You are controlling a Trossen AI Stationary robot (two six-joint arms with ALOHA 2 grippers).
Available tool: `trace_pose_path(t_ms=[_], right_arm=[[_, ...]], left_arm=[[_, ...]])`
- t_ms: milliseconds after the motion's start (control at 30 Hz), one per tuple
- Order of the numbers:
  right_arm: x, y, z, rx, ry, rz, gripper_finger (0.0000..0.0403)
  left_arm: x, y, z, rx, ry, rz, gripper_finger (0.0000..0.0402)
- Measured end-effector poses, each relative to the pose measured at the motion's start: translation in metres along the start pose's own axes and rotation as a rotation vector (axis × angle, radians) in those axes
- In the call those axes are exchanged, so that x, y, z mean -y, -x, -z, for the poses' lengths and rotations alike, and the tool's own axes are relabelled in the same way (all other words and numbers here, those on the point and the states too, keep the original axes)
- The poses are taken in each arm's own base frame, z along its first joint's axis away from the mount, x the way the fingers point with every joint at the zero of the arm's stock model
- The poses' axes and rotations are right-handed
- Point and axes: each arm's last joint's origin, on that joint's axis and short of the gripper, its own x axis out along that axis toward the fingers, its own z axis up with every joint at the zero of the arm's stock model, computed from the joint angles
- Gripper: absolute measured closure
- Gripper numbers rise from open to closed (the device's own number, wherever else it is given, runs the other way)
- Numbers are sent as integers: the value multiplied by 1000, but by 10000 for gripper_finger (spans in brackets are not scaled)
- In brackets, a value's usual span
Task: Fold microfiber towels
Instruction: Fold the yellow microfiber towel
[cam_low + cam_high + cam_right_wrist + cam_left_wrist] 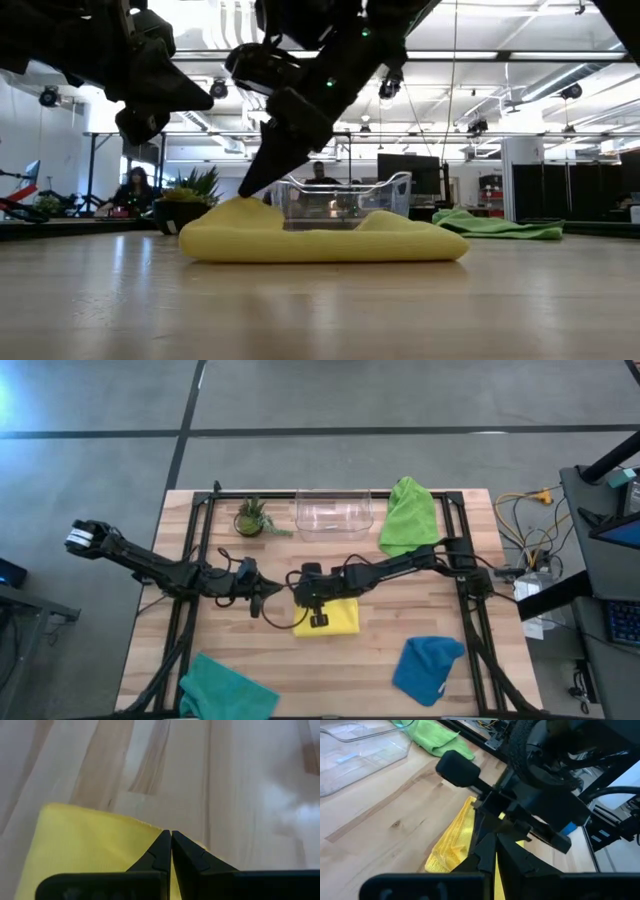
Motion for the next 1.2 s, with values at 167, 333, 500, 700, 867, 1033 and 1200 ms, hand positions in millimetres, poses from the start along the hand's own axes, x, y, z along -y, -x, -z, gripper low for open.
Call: trace_pose_path(t_ms=[167, 333, 500, 700, 867, 1033, 1200], right_arm=[[2, -10, -8, 14, 12, 8, 394], [5, -17, -14, 13, -11, 63, 394], [10, -15, -15, 14, -70, 69, 386], [19, -4, -19, 26, -179, 78, 332], [22, 20, -15, -61, -369, 74, 282], [10, 38, 23, -228, -590, 97, 265], [-2, 56, 54, -138, -876, 98, 270]], left_arm=[[0, 0, 0, 3, 2, 3, 402], [0, 0, 0, 2, 3, 3, 402], [0, 0, 0, 0, 1, 1, 402], [0, 0, 0, 0, -1, -2, 402], [0, 0, 0, 0, -1, -2, 402], [0, 0, 1, -1, -1, -1, 402], [0, 0, 1, -3, -2, 1, 402]])
